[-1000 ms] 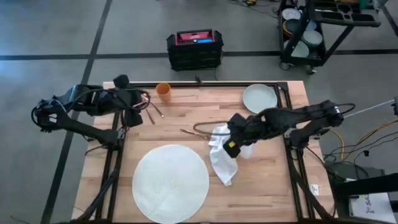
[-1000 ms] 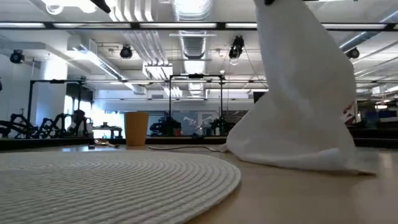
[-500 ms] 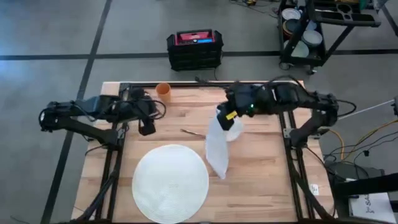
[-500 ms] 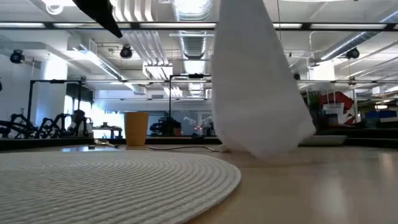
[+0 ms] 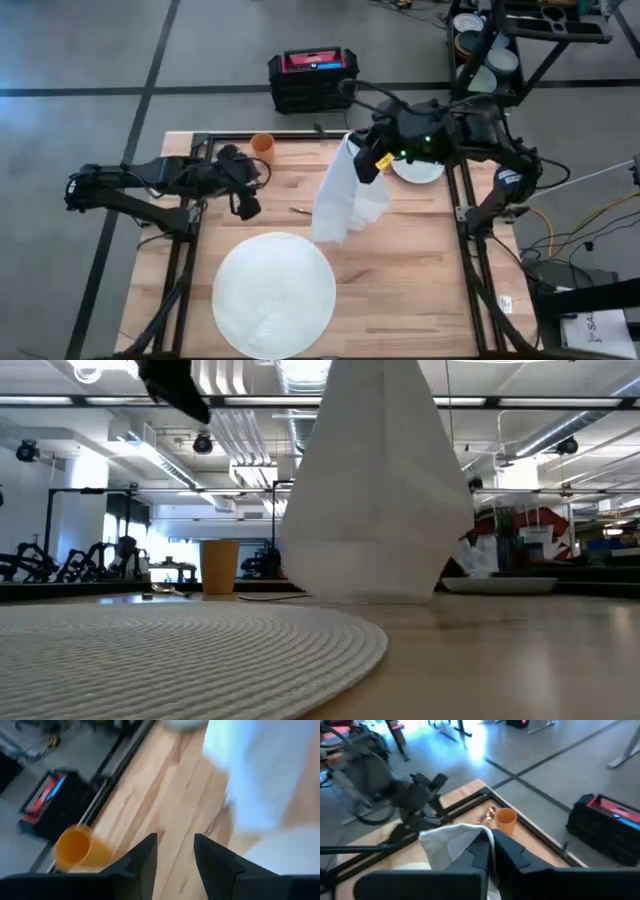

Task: Set table place
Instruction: Fold the white napkin

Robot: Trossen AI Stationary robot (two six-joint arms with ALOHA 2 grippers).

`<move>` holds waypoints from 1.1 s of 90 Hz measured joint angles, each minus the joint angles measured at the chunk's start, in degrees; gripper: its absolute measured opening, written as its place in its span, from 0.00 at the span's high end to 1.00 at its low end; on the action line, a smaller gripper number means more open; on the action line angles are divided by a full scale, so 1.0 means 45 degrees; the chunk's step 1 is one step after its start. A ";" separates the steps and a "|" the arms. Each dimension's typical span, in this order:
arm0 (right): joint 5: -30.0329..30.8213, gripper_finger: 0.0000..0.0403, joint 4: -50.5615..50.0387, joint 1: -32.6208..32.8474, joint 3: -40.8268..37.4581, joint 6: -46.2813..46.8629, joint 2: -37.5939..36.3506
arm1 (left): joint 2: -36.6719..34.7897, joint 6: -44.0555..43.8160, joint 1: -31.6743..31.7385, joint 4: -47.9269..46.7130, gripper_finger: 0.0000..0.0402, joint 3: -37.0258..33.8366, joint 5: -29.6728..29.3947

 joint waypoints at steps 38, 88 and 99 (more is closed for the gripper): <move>-0.0121 1.00 0.0796 -0.1762 -0.0016 -0.0994 0.0467 | 0.1248 -0.0955 -0.0850 0.4708 0.62 0.0000 0.0257; -0.0273 1.00 0.1278 -0.3163 0.0003 -0.1676 0.1428 | 0.5350 -0.2380 -0.1876 0.8805 0.58 0.0522 -0.4425; -0.0345 1.00 0.1568 -0.3271 0.0032 -0.1705 0.1520 | 0.5587 -0.1847 -0.1792 0.8751 0.57 0.0567 -0.7213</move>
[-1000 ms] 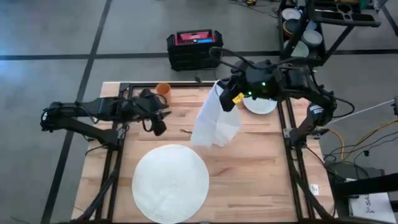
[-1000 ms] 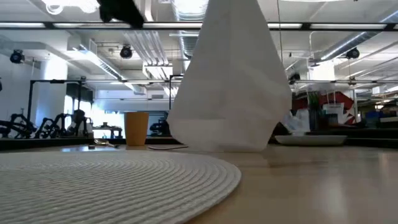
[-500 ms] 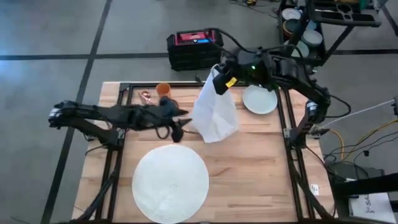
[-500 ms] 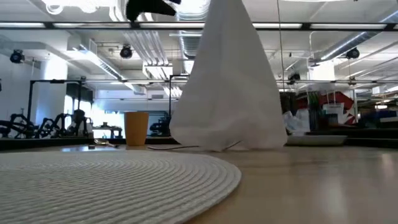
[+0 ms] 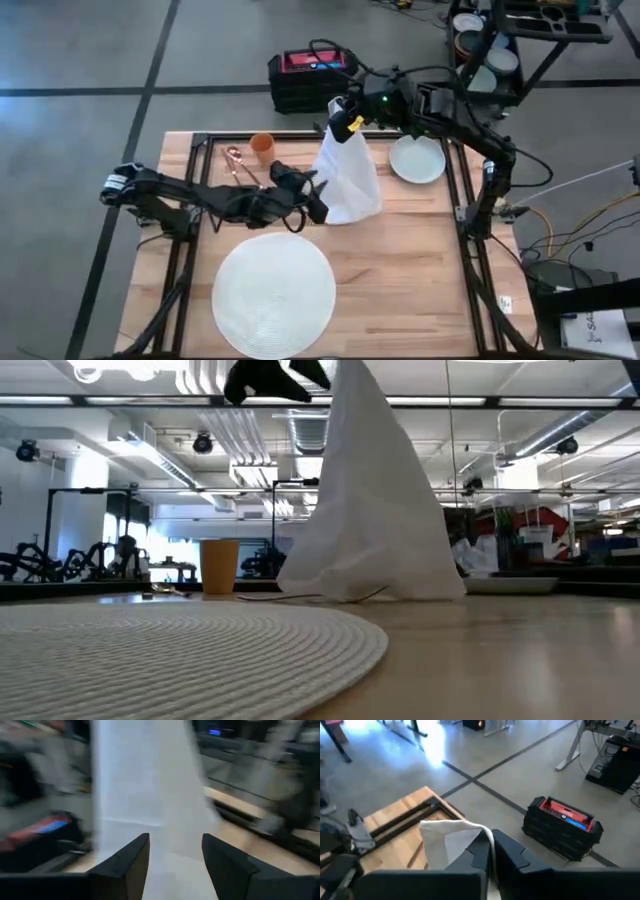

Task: Set table place
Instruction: Fold the white napkin

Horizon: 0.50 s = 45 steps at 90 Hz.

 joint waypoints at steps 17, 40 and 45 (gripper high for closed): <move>0.0090 1.00 0.0670 -0.0137 -0.0005 -0.0173 0.0330 | 0.0179 -0.0322 0.0813 0.0395 0.51 0.0026 -0.1473; 0.0129 1.00 0.1320 -0.0174 -0.0005 -0.0743 0.0876 | 0.0198 -0.0329 0.1291 0.1928 0.43 0.0026 -0.1410; 0.0123 1.00 0.1359 -0.0217 -0.0010 -0.0939 0.1005 | 0.0198 -0.0319 0.1278 0.2358 0.42 0.0026 -0.1408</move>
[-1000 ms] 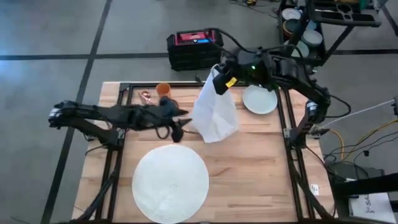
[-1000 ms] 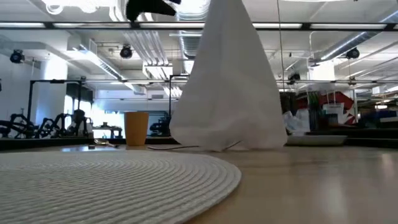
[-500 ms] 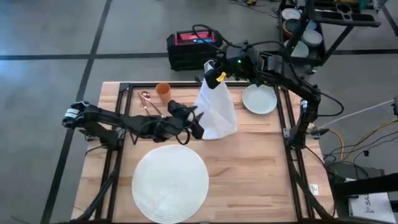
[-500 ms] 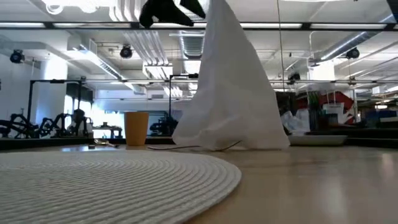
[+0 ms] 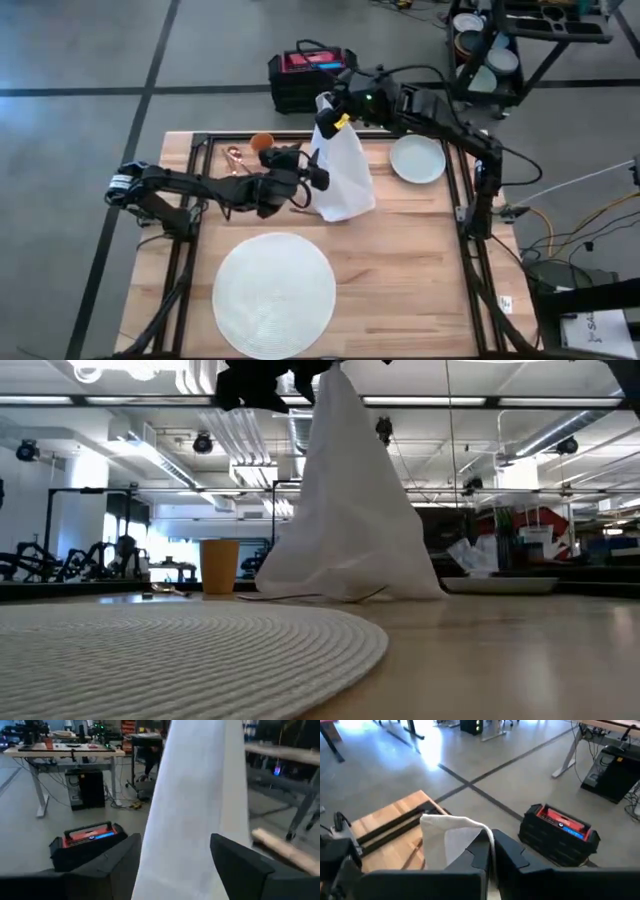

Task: Set table place
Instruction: Fold the white napkin

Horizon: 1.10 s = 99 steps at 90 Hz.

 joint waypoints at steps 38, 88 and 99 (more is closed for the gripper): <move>0.0003 1.00 0.1232 -0.0265 -0.0019 -0.0369 0.0307 | 0.0000 0.0117 0.0014 -0.1054 0.46 -0.0019 -0.1464; 0.0210 1.00 0.1874 -0.0261 -0.0012 -0.0348 0.0848 | 0.0675 -0.0400 0.0019 0.1852 0.46 -0.0010 -0.0765; 0.0201 1.00 0.1996 -0.0256 -0.0010 -0.0363 0.0895 | 0.1408 0.0040 0.0054 0.2128 0.46 -0.0021 -0.0759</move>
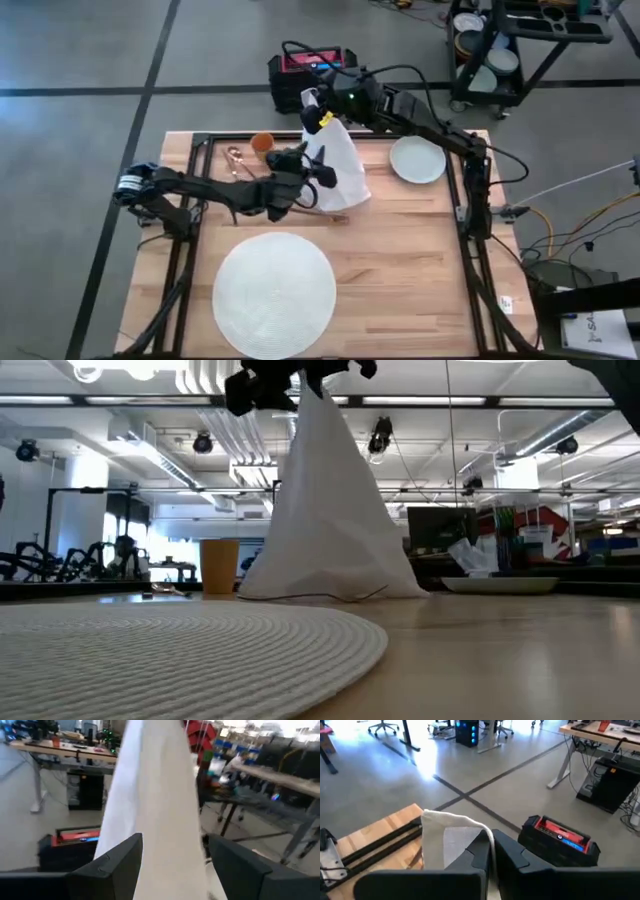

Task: Set table place
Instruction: Fold the white napkin

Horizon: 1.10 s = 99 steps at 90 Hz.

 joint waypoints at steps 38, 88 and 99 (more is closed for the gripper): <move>-0.0038 1.00 -0.0125 -0.0018 0.0000 -0.0328 0.0034 | 0.0818 0.3631 -0.0337 -0.0031 0.46 0.1889 -0.0608; -0.0096 1.00 0.0034 -0.0223 0.0000 -0.0520 0.0029 | 0.0661 0.5591 -0.2121 -0.3128 0.46 0.2926 -0.4286; -0.0111 1.00 0.0034 -0.0223 0.0000 -0.0513 0.0029 | 0.0612 0.5038 -0.1964 -0.3809 0.46 0.2818 -0.4586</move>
